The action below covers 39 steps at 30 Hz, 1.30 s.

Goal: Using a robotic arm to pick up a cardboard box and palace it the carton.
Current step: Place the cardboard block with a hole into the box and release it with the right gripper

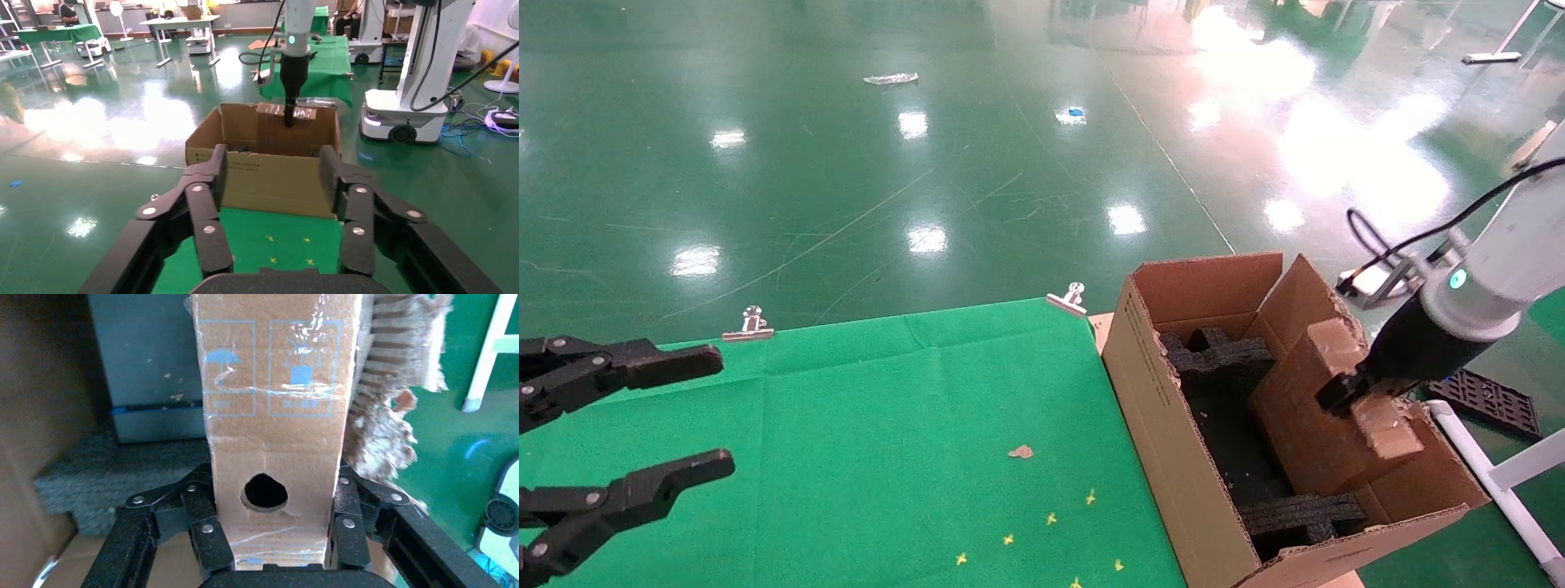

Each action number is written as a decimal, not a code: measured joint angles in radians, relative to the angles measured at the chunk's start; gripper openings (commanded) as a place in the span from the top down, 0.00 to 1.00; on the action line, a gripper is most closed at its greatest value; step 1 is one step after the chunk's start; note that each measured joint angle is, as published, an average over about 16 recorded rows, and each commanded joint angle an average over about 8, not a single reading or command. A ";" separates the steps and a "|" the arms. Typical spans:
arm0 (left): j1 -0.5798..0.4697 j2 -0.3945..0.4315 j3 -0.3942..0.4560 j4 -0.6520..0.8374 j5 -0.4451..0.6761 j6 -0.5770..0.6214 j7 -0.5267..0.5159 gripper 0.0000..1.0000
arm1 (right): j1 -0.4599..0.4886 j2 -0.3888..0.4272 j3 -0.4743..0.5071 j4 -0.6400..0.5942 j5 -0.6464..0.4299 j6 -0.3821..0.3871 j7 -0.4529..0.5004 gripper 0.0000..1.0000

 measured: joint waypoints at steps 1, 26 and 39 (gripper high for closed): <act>0.000 0.000 0.000 0.000 0.000 0.000 0.000 0.00 | -0.016 -0.006 0.002 -0.011 0.004 0.011 -0.002 1.00; 0.000 -0.001 0.002 0.000 -0.001 -0.001 0.001 0.00 | -0.284 -0.066 0.086 -0.170 0.138 0.261 -0.175 0.54; -0.001 -0.001 0.002 0.000 -0.002 -0.001 0.001 0.00 | -0.276 -0.076 0.088 -0.217 0.139 0.252 -0.230 0.00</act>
